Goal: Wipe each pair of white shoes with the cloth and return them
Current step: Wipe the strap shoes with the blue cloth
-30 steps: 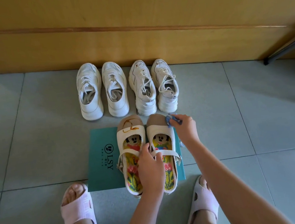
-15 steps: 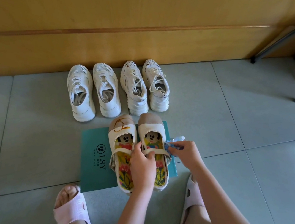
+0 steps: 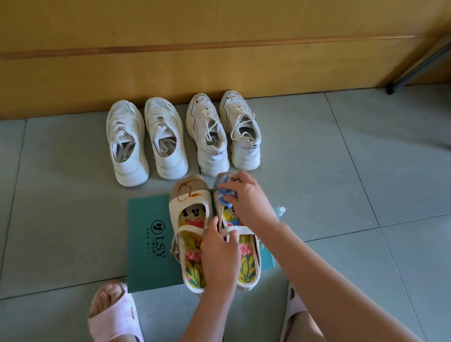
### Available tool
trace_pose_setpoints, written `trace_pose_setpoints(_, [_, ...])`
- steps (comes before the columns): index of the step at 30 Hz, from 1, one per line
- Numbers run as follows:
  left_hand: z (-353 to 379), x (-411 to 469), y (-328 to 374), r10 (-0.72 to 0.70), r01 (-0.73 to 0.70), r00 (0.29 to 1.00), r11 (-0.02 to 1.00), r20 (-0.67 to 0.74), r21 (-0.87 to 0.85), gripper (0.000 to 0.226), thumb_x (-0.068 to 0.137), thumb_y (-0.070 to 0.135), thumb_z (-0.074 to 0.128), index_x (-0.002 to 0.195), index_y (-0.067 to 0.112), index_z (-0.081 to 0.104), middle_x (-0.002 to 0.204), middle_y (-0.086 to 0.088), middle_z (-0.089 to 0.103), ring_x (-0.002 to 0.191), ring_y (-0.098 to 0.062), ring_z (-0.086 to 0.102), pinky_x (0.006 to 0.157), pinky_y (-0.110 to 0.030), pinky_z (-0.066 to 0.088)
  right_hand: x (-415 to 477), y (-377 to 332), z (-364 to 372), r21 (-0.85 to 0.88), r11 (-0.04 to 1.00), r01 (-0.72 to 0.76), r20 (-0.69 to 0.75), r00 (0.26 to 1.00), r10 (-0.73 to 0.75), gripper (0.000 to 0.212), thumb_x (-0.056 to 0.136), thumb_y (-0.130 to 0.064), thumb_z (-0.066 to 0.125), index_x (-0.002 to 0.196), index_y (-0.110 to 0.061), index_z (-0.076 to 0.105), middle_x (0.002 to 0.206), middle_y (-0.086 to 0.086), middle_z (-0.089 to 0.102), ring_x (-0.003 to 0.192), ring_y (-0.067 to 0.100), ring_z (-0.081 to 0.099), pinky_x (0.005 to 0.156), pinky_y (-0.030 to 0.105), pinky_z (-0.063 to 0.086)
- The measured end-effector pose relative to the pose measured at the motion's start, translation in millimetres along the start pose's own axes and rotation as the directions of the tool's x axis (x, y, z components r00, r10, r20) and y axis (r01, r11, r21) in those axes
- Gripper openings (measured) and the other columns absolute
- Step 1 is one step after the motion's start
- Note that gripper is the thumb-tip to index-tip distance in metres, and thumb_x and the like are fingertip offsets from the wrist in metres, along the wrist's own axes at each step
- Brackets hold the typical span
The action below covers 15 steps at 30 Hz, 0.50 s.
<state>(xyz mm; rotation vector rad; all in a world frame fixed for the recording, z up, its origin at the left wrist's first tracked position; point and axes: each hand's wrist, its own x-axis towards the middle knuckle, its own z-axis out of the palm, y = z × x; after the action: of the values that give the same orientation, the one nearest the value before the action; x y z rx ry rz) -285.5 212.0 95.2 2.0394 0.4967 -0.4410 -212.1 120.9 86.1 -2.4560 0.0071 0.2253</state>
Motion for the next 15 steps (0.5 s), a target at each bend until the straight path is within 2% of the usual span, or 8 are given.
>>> trace_pose_setpoints(2, [1, -1, -1, 0.004, -0.004, 1.000, 1.000, -0.003, -0.003, 0.051, 0.091, 0.018, 0.053, 0.140, 0.013, 0.040, 0.134, -0.004, 0.053, 0.117, -0.019, 0.054, 0.095, -0.028, 0.043, -5, 10, -5, -0.078, 0.997, 0.000, -0.001, 1.000, 0.000, 0.028, 0.088, -0.002, 0.058, 0.115, -0.004, 0.066, 0.116, 0.015, 0.053, 0.112, 0.027, 0.047, 0.092, 0.026, 0.038])
trace_pose_setpoints(4, [2, -1, -3, 0.008, -0.008, 1.000, 1.000, -0.002, -0.007, 0.050, 0.092, 0.020, 0.054, 0.139, 0.013, 0.041, 0.133, -0.003, 0.054, 0.117, -0.019, 0.054, 0.096, -0.030, 0.044, -11, 22, -8, -0.079, 0.996, -0.050, -0.033, 0.998, 0.047, 0.027, 0.087, -0.001, 0.059, 0.112, -0.004, 0.067, 0.112, 0.015, 0.055, 0.107, 0.028, 0.049, 0.088, 0.026, 0.040])
trace_pose_setpoints(6, [2, 0, -3, -0.006, 0.006, 1.000, 1.000, -0.006, -0.029, 0.050, 0.091, 0.023, 0.057, 0.138, 0.014, 0.042, 0.133, -0.002, 0.055, 0.117, -0.018, 0.054, 0.097, -0.032, 0.045, -21, 30, -9, 0.016, 0.991, -0.131, -0.097, 0.987, 0.132, 0.027, 0.087, 0.000, 0.057, 0.112, -0.004, 0.068, 0.109, 0.015, 0.057, 0.100, 0.027, 0.055, 0.082, 0.023, 0.044])
trace_pose_setpoints(7, [2, 0, -3, -0.011, 0.011, 1.000, 0.999, -0.010, -0.043, 0.050, 0.091, 0.024, 0.058, 0.138, 0.015, 0.043, 0.131, -0.001, 0.056, 0.116, -0.018, 0.055, 0.097, -0.033, 0.046, -27, 32, -10, 0.084, 0.979, -0.187, -0.123, 0.973, 0.196, 0.026, 0.088, -0.001, 0.057, 0.112, -0.005, 0.067, 0.109, 0.014, 0.057, 0.096, 0.025, 0.058, 0.078, 0.017, 0.045])
trace_pose_setpoints(9, [1, 1, -3, -0.005, 0.005, 1.000, 0.998, -0.009, -0.062, 0.048, 0.090, 0.025, 0.060, 0.135, 0.017, 0.046, 0.127, -0.001, 0.058, 0.112, -0.018, 0.057, 0.096, -0.037, 0.049, -39, 39, -12, 0.193, 0.924, -0.330, -0.111, 0.928, 0.355, 0.026, 0.090, -0.004, 0.058, 0.114, -0.005, 0.067, 0.108, 0.012, 0.061, 0.083, 0.014, 0.059, 0.064, 0.003, 0.042])
trace_pose_setpoints(10, [1, 1, -3, -0.002, 0.002, 1.000, 0.998, -0.006, -0.068, 0.047, 0.089, 0.025, 0.061, 0.133, 0.017, 0.046, 0.126, -0.001, 0.059, 0.111, -0.018, 0.058, 0.095, -0.038, 0.049, -43, 42, -14, 0.236, 0.888, -0.394, -0.075, 0.904, 0.420, 0.026, 0.089, -0.006, 0.059, 0.114, -0.005, 0.066, 0.105, 0.012, 0.064, 0.072, 0.008, 0.059, 0.055, 0.001, 0.040])
trace_pose_setpoints(12, [1, 0, -4, 0.009, -0.009, 1.000, 0.998, 0.001, -0.067, 0.046, 0.090, 0.025, 0.060, 0.132, 0.017, 0.047, 0.124, 0.000, 0.059, 0.109, -0.018, 0.058, 0.094, -0.038, 0.050, -47, 47, -19, 0.323, 0.833, -0.449, -0.023, 0.876, 0.481, 0.027, 0.087, -0.011, 0.064, 0.113, -0.005, 0.067, 0.091, 0.010, 0.070, 0.053, -0.002, 0.053, 0.043, 0.003, 0.037])
trace_pose_setpoints(15, [1, 1, -6, 0.045, -0.044, 0.999, 0.999, 0.029, -0.020, 0.046, 0.091, 0.028, 0.057, 0.134, 0.017, 0.045, 0.125, -0.001, 0.058, 0.110, -0.016, 0.057, 0.095, -0.035, 0.049, -32, 42, -32, 0.436, 0.801, -0.410, -0.111, 0.859, 0.500, 0.028, 0.087, -0.016, 0.065, 0.113, -0.007, 0.067, 0.081, 0.005, 0.068, 0.056, 0.005, 0.053, 0.045, 0.007, 0.039])
